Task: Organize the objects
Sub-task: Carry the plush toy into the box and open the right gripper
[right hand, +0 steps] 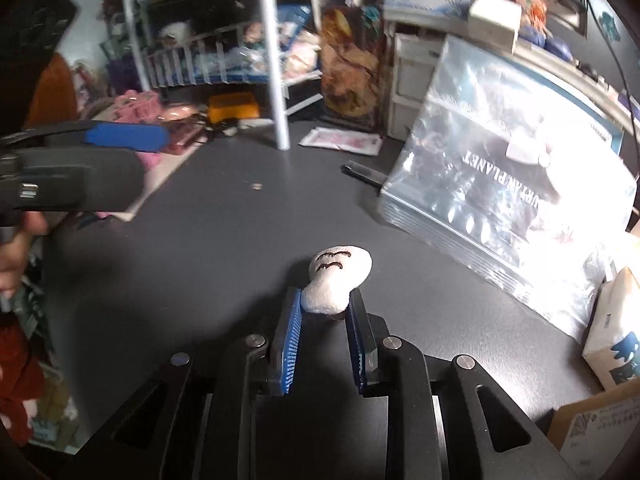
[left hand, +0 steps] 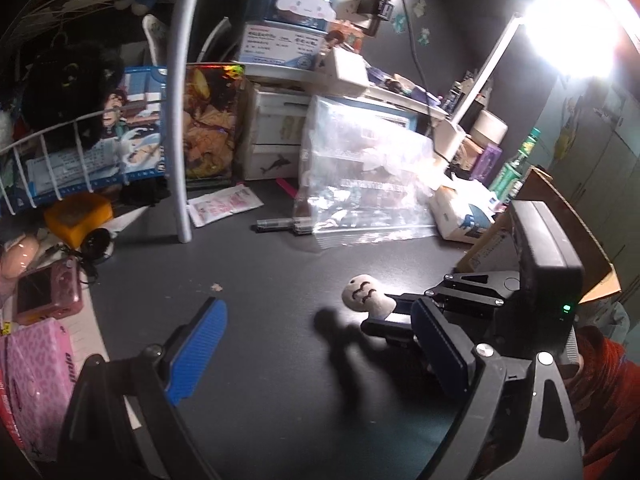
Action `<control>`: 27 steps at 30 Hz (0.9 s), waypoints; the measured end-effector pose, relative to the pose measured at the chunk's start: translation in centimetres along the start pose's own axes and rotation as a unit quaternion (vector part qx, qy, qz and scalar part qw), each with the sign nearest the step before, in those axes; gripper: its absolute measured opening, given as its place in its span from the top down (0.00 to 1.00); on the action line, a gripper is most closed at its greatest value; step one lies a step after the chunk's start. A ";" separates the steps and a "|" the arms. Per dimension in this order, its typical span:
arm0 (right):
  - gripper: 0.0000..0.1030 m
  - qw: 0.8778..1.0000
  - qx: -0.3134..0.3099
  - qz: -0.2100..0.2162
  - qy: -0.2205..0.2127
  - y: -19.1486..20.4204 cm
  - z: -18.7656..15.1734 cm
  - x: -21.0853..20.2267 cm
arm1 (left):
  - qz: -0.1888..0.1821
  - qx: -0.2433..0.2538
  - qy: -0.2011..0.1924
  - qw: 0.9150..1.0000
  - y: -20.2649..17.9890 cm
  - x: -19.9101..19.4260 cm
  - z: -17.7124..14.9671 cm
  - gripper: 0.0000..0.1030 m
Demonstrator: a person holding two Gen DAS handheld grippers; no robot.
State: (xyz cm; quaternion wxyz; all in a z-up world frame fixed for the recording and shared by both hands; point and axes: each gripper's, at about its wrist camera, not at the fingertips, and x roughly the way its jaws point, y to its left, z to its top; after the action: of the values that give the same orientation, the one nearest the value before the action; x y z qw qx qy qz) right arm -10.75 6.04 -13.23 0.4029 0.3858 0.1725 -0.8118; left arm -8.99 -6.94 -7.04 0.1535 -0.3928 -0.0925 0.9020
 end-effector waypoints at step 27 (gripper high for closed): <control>0.83 0.987 0.006 -0.017 -0.157 -1.6 -1.2 -20.4 | -0.172 0.111 -0.015 0.979 -16.9 -3.0 6.6 0.61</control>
State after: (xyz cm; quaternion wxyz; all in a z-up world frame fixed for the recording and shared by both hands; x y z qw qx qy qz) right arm -3.72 18.37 1.56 0.4090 0.2532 0.1086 -0.8700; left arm -8.43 7.57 4.29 0.3476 -0.3379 -0.0604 0.8726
